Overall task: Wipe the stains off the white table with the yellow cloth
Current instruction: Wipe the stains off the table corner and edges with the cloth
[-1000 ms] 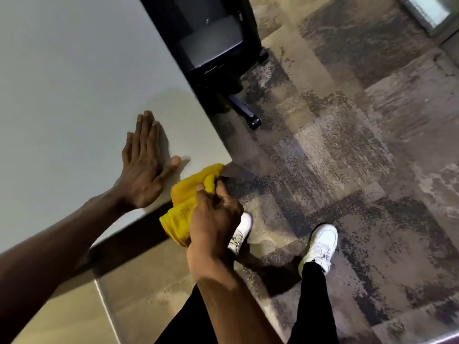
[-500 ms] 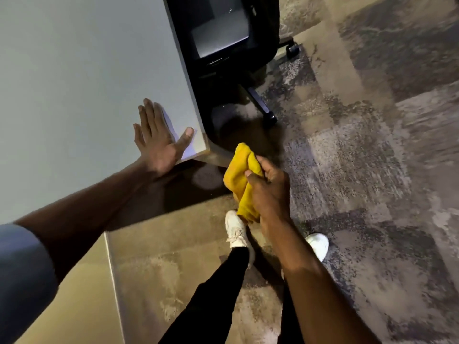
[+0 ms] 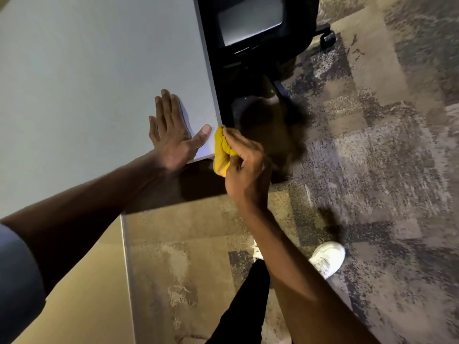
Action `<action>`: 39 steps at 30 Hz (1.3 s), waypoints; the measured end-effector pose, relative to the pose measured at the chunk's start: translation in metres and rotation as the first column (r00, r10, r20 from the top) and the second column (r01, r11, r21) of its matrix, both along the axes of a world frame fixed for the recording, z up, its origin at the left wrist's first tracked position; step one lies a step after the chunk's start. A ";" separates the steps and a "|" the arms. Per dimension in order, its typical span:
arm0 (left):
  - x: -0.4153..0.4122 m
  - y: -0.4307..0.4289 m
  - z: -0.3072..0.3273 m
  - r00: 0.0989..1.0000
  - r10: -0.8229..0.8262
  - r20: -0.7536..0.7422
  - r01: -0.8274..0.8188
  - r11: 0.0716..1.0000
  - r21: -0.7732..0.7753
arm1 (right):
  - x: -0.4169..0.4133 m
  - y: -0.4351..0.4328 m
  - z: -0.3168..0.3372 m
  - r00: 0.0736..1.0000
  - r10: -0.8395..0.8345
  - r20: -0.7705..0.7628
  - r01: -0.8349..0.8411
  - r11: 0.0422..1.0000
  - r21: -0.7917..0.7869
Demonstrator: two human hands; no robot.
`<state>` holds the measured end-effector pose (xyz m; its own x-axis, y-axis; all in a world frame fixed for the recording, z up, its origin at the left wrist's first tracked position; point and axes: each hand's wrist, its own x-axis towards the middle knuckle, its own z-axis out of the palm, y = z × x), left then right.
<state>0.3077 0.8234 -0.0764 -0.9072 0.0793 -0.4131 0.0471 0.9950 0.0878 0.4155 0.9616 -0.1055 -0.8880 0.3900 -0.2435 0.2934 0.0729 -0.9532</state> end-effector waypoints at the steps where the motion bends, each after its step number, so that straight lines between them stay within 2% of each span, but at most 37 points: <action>1: -0.001 -0.001 0.000 1.000 0.000 0.004 0.000 1.000 0.006 | 0.007 -0.002 0.000 1.000 0.002 0.006 -0.002 1.000 0.002; 5: -0.003 -0.004 -0.003 1.000 -0.014 0.018 0.014 1.000 0.004 | 0.030 -0.009 0.001 1.000 -0.016 -0.003 0.016 1.000 0.013; 8: -0.004 -0.008 -0.006 1.000 -0.014 0.014 0.014 1.000 0.002 | 0.006 -0.005 0.003 0.999 -0.032 0.011 0.033 0.999 -0.018; 12: -0.005 -0.010 -0.007 0.999 -0.023 0.028 0.023 1.000 0.001 | -0.012 0.006 0.003 0.999 0.036 -0.003 -0.036 0.999 -0.029; 19: -0.008 -0.018 -0.011 0.998 -0.047 0.044 0.047 0.999 -0.003 | 0.026 0.007 0.003 0.998 0.058 0.003 -0.058 0.998 -0.011; 21: -0.008 -0.019 -0.011 0.998 -0.052 0.048 0.051 0.999 0.006 | 0.022 0.016 -0.003 0.998 0.026 0.049 -0.022 0.995 -0.097; 23: -0.007 -0.020 -0.013 0.997 -0.064 0.040 0.064 0.998 0.007 | 0.009 0.030 -0.008 0.986 -0.043 0.163 0.075 0.977 -0.198; 25: -0.007 -0.020 -0.016 0.997 -0.072 0.031 0.072 0.997 0.003 | -0.012 0.043 -0.011 0.977 -0.066 0.201 0.109 0.971 -0.211; 28: -0.008 -0.020 -0.017 0.997 -0.067 0.025 0.067 0.998 -0.005 | -0.051 0.047 -0.007 0.994 0.000 0.108 0.021 0.981 -0.190; 32: -0.008 -0.020 -0.015 0.997 -0.063 0.043 0.062 0.998 0.013 | -0.070 0.027 0.005 0.983 0.183 0.014 -0.180 0.979 -0.093; 37: -0.008 -0.017 -0.010 0.996 -0.070 0.062 0.070 0.998 0.011 | -0.009 0.016 0.010 0.990 0.139 -0.023 -0.139 0.990 -0.022; 39: -0.007 -0.014 -0.007 0.996 -0.064 0.064 0.063 0.998 0.009 | 0.006 0.012 0.011 0.995 0.095 -0.009 -0.096 0.993 -0.075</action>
<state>0.3008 0.8094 -0.0833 -0.8719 0.1391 -0.4694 0.1042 0.9895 0.0997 0.4218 0.9735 -0.0947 -0.9216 0.2844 -0.2640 0.2834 0.0287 -0.9586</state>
